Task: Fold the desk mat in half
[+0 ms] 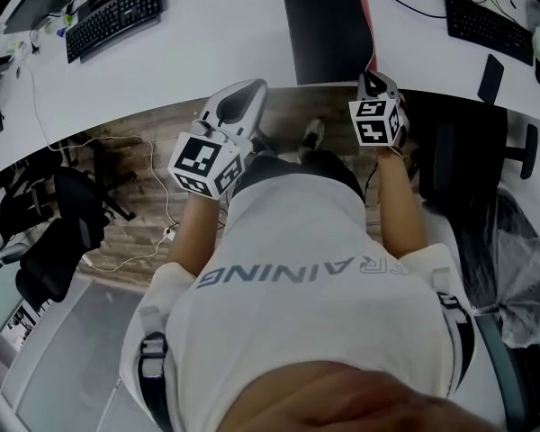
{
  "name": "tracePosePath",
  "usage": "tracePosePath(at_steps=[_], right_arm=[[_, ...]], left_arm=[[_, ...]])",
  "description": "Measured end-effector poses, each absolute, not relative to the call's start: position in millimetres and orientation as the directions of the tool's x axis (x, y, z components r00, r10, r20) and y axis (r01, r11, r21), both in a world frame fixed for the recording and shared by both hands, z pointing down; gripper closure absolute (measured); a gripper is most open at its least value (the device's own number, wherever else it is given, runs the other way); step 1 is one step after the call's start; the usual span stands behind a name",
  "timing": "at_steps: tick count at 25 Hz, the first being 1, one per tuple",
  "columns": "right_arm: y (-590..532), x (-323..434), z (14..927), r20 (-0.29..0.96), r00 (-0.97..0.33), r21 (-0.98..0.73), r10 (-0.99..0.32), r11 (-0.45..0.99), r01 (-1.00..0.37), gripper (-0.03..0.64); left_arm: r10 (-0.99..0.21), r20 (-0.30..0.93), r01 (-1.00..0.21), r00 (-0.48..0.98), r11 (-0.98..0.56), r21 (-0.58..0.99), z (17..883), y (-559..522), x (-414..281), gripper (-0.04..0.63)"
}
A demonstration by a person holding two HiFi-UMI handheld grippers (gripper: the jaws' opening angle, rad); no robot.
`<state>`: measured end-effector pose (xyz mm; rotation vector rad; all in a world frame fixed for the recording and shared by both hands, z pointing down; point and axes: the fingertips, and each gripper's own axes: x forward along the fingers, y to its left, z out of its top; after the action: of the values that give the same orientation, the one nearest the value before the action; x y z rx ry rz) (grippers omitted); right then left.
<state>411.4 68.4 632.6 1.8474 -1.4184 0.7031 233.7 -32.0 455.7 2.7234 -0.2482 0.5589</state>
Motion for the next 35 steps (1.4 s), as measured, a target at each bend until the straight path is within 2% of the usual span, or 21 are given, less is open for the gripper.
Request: tracePosePath(at_steps=[10, 22, 26, 29, 31, 35], right_arm=[[89.8, 432.3, 646.8, 0.778, 0.263, 0.162, -0.57, -0.222, -0.961, 0.581], [96.1, 438.2, 640.4, 0.8, 0.295, 0.129, -0.523, -0.329, -0.935, 0.504], [99.1, 435.8, 618.4, 0.781, 0.314, 0.142, -0.54, -0.337, -0.931, 0.505], [98.8, 432.1, 593.3, 0.74, 0.346, 0.159, -0.577, -0.35, -0.923, 0.53], [96.3, 430.7, 574.2, 0.698, 0.381, 0.181, -0.607, -0.365, -0.913, 0.574], [89.4, 425.2, 535.1, 0.619, 0.43, 0.2, -0.657, -0.398, -0.895, 0.592]], left_arm=[[-0.079, 0.419, -0.225, 0.905, -0.924, 0.31, 461.2, -21.1, 254.3, 0.568], [-0.126, 0.408, -0.271, 0.904, -0.907, 0.322, 449.3, -36.1, 228.9, 0.568], [-0.139, 0.374, -0.265, 0.917, -0.912, 0.312, 436.2, -43.2, 227.3, 0.568], [-0.142, 0.348, -0.257, 0.927, -0.914, 0.313, 427.2, -47.9, 226.1, 0.568], [-0.139, 0.326, -0.245, 0.935, -0.918, 0.311, 420.4, -50.2, 224.4, 0.568], [-0.143, 0.281, -0.225, 0.949, -0.932, 0.285, 402.2, -55.3, 218.1, 0.568]])
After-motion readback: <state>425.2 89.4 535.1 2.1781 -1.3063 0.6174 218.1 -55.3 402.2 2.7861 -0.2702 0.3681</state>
